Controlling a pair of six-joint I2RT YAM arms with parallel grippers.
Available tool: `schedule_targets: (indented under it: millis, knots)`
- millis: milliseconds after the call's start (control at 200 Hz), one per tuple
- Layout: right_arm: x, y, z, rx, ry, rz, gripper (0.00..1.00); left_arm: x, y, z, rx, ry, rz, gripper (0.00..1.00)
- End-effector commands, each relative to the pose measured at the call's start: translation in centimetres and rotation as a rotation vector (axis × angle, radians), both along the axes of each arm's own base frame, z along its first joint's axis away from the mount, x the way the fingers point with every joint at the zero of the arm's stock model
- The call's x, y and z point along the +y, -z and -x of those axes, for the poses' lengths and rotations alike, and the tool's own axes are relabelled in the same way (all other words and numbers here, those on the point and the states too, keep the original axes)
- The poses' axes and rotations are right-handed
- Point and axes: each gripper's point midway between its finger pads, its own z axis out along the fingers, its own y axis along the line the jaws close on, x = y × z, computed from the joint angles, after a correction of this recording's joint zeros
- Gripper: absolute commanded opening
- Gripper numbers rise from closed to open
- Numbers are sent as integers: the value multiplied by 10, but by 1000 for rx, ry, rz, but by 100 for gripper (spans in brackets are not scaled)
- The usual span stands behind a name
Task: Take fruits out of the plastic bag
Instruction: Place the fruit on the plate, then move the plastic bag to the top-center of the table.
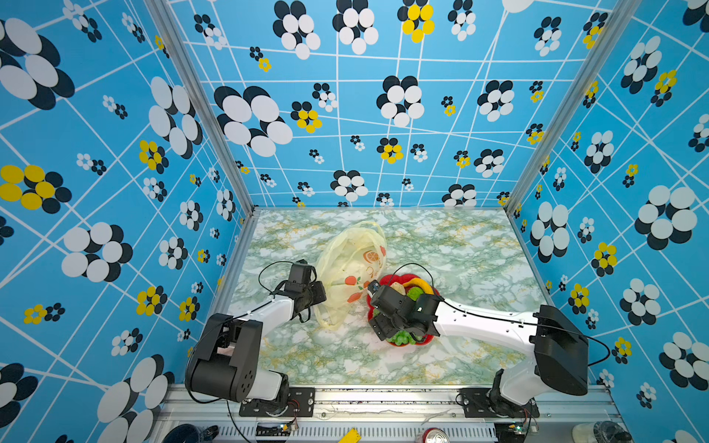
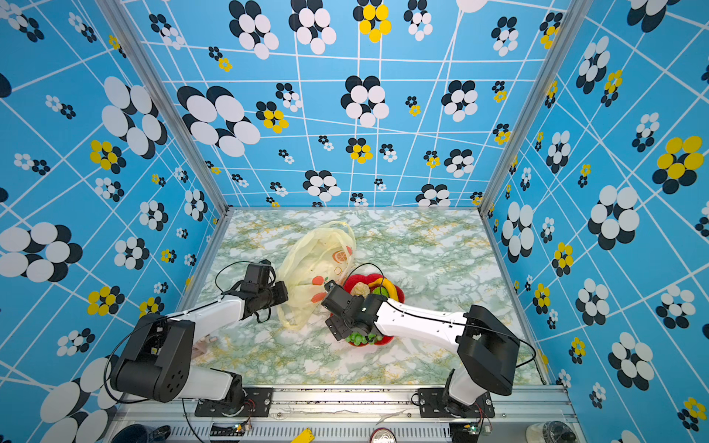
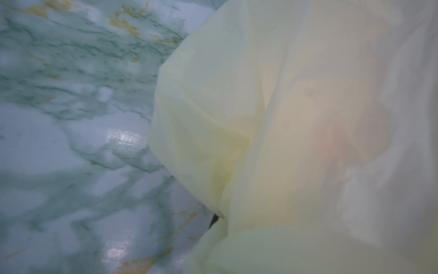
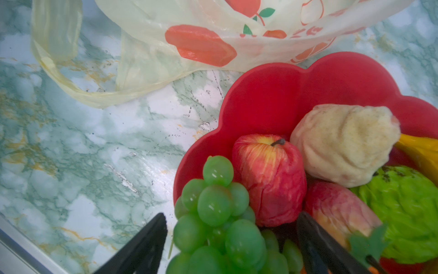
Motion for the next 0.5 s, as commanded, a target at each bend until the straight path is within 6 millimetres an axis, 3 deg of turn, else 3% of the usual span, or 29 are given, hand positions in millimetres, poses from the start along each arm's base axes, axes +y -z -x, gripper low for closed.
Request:
schedule_targets:
  millis: [0,135,265,365,495]
  knots:
    - [-5,-17,3,-16,13,4,91,0,0,-1,2,12,-4,13]
    - [-4,-35,3,-25,20,-24,97,1,1,-3,9,0,-7,13]
    - [-12,-71,-6,-100,44,-60,99,-7,-7,-16,30,10,-3,10]
    - [-34,-93,-21,-147,129,-91,99,-26,-25,-37,21,56,-4,7]
    - [-74,-107,-37,-191,257,-134,99,-56,-52,-74,-8,131,-21,5]
